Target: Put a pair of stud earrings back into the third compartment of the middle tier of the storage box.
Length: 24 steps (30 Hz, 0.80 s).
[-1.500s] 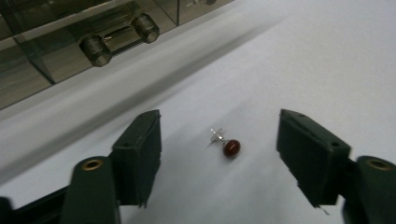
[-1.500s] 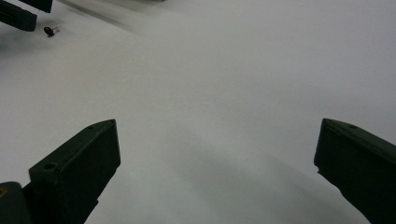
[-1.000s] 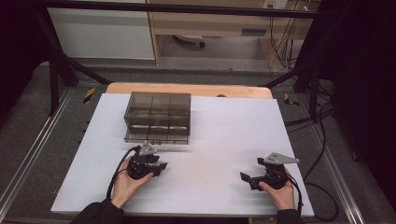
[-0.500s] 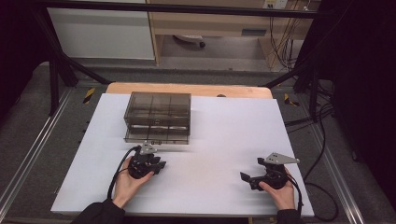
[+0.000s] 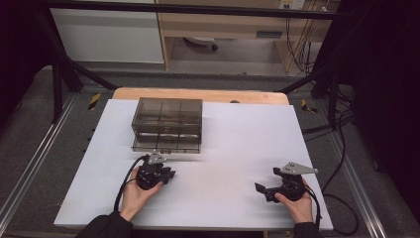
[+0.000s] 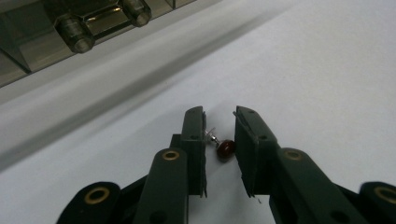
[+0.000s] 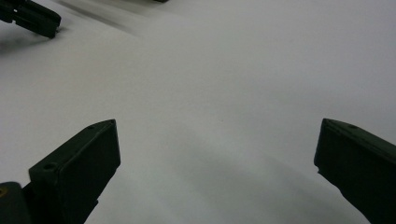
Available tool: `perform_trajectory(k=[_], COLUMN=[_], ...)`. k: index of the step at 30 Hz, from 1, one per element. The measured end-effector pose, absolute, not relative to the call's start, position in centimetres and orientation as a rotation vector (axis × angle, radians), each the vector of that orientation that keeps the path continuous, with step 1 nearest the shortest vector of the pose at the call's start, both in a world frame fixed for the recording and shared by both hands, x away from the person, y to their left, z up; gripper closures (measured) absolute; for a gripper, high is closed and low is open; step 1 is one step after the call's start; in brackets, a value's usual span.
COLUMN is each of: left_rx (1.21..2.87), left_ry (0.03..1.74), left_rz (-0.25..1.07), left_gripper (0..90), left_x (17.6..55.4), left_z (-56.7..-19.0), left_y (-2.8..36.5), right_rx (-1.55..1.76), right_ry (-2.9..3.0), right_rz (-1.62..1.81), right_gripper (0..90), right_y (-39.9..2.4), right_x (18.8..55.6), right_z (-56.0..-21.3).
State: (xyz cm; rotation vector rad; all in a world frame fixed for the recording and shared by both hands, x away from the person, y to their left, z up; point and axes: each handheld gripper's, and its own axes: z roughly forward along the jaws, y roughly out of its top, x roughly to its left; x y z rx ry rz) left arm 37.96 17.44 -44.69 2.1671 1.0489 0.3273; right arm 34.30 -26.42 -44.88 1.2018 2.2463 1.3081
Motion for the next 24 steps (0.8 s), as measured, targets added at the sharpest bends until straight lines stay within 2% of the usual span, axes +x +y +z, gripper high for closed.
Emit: perform_trajectory(k=[24], left_rx=[2.161], left_ry=[1.081], left_rz=[0.33], left_gripper=[74.2], left_x=[37.88], left_z=[-44.65], left_y=[17.27], right_rx=[1.205], right_ry=[2.247], right_rz=[1.311], right_gripper=[0.9], right_y=[-26.4], right_x=[34.28], right_z=[-44.86])
